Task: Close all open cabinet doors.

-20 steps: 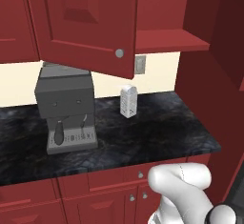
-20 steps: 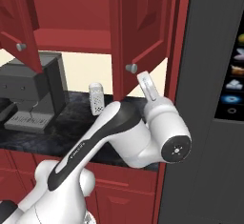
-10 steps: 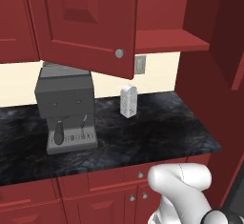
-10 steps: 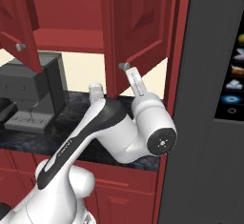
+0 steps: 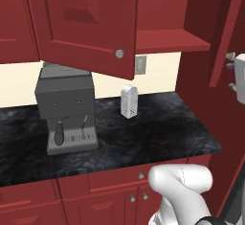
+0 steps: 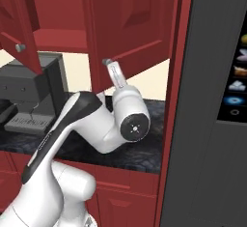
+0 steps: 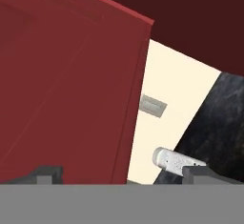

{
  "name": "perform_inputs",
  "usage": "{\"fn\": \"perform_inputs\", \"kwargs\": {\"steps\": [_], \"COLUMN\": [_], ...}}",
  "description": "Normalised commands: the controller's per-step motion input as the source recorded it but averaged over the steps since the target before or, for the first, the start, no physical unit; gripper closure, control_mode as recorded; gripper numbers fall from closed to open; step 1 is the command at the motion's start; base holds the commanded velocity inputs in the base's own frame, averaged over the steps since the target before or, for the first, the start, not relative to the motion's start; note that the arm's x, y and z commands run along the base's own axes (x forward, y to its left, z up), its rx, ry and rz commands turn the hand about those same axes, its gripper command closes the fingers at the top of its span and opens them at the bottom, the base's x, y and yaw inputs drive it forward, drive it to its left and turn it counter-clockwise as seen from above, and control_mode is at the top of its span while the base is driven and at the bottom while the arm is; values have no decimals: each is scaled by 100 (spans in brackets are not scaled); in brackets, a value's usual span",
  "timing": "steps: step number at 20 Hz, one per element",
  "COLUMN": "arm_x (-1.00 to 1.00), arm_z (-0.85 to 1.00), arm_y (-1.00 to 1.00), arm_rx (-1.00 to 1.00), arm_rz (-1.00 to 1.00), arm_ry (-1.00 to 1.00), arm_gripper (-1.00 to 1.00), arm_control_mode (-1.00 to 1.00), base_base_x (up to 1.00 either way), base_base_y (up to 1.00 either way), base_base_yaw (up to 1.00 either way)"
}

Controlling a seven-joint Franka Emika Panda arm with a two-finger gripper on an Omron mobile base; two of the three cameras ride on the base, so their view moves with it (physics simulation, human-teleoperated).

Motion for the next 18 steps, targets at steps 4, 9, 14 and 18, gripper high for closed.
{"fn": "perform_inputs", "kwargs": {"steps": [4,9,14,18], "arm_x": [42,45,48,52], "arm_z": [8,8,12,19], "arm_y": [59,59,55,48], "arm_rx": [1,0,1,1], "arm_rz": [-3,-8,-10,-9], "arm_ry": [4,4,4,7], "arm_gripper": [-100,-100,-100,-100], "arm_control_mode": [-100,-100,-100,-100], "base_base_x": [0,0,0,0], "base_base_y": [0,0,0,0], "base_base_yaw": [0,0,0,0]}}
